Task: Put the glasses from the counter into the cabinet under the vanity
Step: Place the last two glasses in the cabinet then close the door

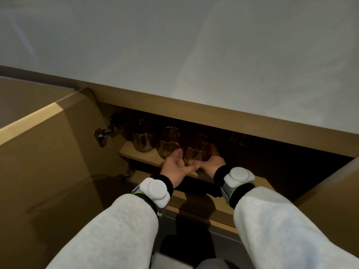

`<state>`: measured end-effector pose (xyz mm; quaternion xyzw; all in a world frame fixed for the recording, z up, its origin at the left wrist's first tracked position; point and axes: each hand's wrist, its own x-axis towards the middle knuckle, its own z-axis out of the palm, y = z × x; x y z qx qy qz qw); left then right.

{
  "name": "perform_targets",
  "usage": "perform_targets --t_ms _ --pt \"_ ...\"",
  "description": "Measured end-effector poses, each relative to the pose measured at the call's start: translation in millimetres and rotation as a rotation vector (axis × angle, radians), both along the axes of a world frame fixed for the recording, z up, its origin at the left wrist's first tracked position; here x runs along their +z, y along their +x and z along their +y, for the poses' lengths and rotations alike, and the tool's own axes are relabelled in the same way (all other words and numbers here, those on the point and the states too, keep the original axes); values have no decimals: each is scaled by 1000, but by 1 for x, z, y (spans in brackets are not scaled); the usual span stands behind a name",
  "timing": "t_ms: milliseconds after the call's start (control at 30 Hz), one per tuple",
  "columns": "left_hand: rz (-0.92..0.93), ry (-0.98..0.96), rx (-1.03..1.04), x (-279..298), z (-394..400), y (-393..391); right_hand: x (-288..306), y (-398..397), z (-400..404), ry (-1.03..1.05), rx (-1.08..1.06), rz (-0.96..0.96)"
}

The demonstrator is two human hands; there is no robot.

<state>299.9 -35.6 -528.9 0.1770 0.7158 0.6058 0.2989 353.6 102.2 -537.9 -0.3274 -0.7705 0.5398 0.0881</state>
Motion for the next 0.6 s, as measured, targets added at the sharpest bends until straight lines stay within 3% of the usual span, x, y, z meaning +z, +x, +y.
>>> perform_targets --t_ms 367,600 --pt "11 -7 64 -6 -12 12 6 4 -4 -17 -4 12" --pt "-54 20 111 -1 -20 12 9 26 -13 -88 -70 183"
